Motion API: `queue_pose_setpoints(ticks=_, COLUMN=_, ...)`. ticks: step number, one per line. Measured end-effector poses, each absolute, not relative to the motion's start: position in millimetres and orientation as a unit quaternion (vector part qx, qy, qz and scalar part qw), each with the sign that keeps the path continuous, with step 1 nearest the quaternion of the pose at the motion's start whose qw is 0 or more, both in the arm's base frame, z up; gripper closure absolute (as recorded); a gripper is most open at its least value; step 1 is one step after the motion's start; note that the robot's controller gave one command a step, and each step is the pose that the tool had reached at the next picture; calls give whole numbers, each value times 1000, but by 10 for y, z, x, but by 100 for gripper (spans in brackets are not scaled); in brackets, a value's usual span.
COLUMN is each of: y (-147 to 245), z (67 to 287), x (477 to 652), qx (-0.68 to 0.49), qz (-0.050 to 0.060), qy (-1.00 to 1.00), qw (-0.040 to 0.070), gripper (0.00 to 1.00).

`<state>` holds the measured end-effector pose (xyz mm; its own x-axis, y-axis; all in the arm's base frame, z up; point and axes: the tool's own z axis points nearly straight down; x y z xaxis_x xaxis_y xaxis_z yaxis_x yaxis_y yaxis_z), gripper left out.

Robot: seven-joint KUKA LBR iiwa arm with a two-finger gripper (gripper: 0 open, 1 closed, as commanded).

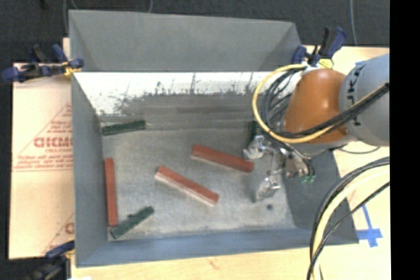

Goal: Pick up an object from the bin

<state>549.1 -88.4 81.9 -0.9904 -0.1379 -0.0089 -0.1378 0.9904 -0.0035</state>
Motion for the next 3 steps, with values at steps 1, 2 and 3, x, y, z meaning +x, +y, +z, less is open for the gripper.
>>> queue_pose_setpoints(ticks=1, y=-418, z=803, x=5568, qx=-104, qz=-4, qy=995, qw=1, gripper=100)
queue_pose_setpoints(ticks=2, y=-418, z=803, x=5568, qx=-104, qz=-4, qy=995, qw=1, gripper=100)
queue_pose_setpoints(ticks=3, y=-308, z=1211, x=5529, qx=-83, qz=0, qy=997, qw=-1, gripper=100)
